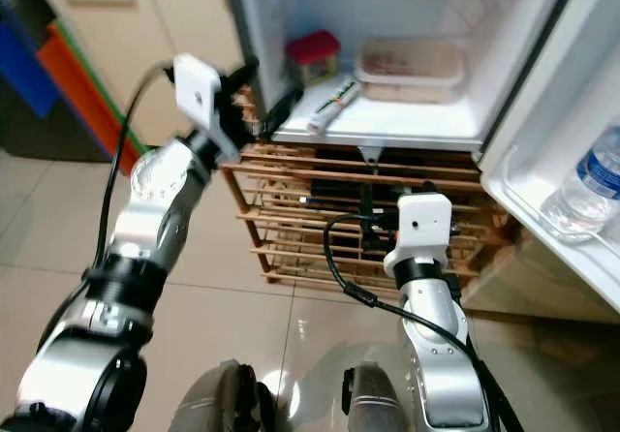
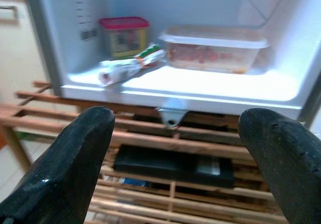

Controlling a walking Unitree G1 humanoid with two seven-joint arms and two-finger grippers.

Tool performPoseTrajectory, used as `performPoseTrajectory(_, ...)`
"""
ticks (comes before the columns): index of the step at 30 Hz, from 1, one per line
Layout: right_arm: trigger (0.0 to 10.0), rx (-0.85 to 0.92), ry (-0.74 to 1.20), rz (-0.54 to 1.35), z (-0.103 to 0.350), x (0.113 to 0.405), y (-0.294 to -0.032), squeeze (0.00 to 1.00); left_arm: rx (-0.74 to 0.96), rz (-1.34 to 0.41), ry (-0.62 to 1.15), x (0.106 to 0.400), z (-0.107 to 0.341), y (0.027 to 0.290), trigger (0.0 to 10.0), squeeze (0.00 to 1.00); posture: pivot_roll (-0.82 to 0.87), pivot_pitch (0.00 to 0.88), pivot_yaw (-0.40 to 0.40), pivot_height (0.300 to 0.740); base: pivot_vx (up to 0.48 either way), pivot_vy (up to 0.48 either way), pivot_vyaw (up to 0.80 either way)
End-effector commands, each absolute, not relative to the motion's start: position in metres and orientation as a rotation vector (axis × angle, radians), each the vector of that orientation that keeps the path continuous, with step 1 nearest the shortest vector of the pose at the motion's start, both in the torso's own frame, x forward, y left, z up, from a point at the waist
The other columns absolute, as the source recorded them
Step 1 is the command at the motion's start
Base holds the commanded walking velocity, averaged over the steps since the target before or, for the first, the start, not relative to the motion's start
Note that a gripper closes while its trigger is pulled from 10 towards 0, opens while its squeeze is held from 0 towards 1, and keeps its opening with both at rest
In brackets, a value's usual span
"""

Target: Restocking fridge

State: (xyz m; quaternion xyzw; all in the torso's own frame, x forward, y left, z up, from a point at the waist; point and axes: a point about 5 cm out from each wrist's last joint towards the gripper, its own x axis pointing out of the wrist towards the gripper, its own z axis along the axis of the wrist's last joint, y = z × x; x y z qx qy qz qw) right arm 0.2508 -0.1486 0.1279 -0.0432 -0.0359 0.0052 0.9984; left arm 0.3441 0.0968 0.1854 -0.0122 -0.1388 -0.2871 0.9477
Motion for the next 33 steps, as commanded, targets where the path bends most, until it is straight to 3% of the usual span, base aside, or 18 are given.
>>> performPoseTrajectory(1, 10.0, -0.069, -0.082, 0.019, 0.127, 0.250, -0.146, 0.00, -0.018, -0.573, -0.271, 0.336, 0.180, 0.095, 10.0, 0.00, -0.14, 0.021, 0.062, 0.682, 0.000, 0.000, 0.00)
performPoseTrajectory(2, 10.0, -0.062, -0.089, 0.030, 0.126, 0.251, -0.143, 0.00, 0.010, -0.525, -0.229, 0.326, 0.157, 0.103, 10.0, 0.00, -0.13, 0.009, 0.056, 0.682, 0.000, 0.000, 0.00)
performPoseTrajectory(8, 10.0, -0.048, -0.130, 0.041, 0.128, 0.258, -0.139, 0.00, 0.015, -0.418, -0.135, 0.313, 0.131, 0.117, 10.0, 0.00, -0.11, 0.000, 0.043, 0.682, 0.000, 0.000, 0.00)
performPoseTrajectory(15, 10.0, -0.059, -0.148, 0.046, 0.128, 0.262, -0.139, 0.00, 0.015, -0.382, -0.101, 0.315, 0.132, 0.116, 10.0, 0.00, -0.12, 0.000, 0.042, 0.682, 0.152, 0.311, 0.00)
performPoseTrajectory(28, 10.0, -0.072, -0.149, 0.031, 0.122, 0.267, -0.139, 0.00, 0.054, -0.462, -0.051, 0.318, 0.128, 0.101, 10.0, 0.00, -0.13, 0.000, 0.059, 0.682, 0.355, 0.319, 0.00)
performPoseTrajectory(33, 10.0, -0.073, -0.148, 0.039, 0.120, 0.268, -0.135, 0.00, 0.087, -0.496, -0.030, 0.319, 0.128, 0.097, 10.0, 0.00, -0.13, 0.000, 0.062, 0.682, 0.437, 0.048, 0.00)
